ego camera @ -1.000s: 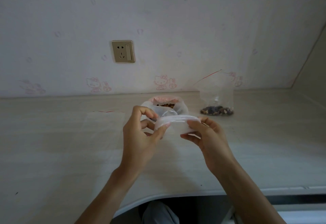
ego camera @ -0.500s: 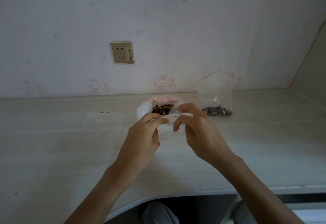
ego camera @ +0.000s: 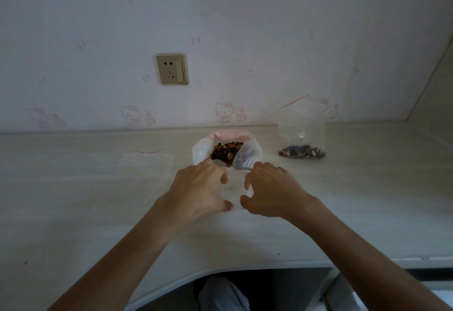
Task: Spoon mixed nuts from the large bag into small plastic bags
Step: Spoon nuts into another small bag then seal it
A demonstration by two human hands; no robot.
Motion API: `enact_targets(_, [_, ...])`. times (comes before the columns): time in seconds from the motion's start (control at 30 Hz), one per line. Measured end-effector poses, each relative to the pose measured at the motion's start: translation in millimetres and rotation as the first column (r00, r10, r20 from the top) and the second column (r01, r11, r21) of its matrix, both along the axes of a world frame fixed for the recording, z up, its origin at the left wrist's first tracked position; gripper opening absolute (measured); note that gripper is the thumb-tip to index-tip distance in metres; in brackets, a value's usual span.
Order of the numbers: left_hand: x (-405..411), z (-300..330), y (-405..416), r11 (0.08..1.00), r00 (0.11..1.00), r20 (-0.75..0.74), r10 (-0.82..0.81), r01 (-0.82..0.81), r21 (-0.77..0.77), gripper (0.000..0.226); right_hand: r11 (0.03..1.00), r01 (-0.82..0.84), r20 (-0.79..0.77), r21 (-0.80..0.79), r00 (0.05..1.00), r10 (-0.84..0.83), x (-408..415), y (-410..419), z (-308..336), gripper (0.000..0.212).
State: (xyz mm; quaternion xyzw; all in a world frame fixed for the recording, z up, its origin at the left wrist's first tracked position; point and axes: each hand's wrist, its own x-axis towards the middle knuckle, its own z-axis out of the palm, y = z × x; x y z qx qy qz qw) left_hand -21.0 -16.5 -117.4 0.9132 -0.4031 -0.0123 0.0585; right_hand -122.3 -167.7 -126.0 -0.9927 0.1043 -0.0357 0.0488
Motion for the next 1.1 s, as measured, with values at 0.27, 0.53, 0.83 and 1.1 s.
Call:
enact_targets(0.27, [24.0,-15.6,-11.5,0.994,0.957,-0.287,0.048,-0.017,0.109,0.057,0.997,-0.065,-0.086,0.034,0.994,0.068,13.3,-18.7,-22.4,0.041])
enact_targets(0.53, [27.2,-36.9,8.0,0.983,0.947,-0.309,-0.083,0.027,-0.181,0.071,0.99,-0.106,0.075,0.096,0.992,0.099,-1.6,-26.3,-43.7,0.038])
enact_targets(0.83, [19.5,-25.3,24.4,0.73,0.948,-0.282,-0.149,-0.087,-0.678,0.026,0.846,-0.238,0.504,0.477,0.863,-0.041,-4.6,-21.6,-28.1,0.01])
enact_targets(1.1, [47.8,-28.5,13.0,0.608,0.984,-0.158,0.083,-0.175,-0.775,0.022,0.901,0.136,0.329,0.411,0.9,-0.285,27.4,-51.6,-23.0,0.022])
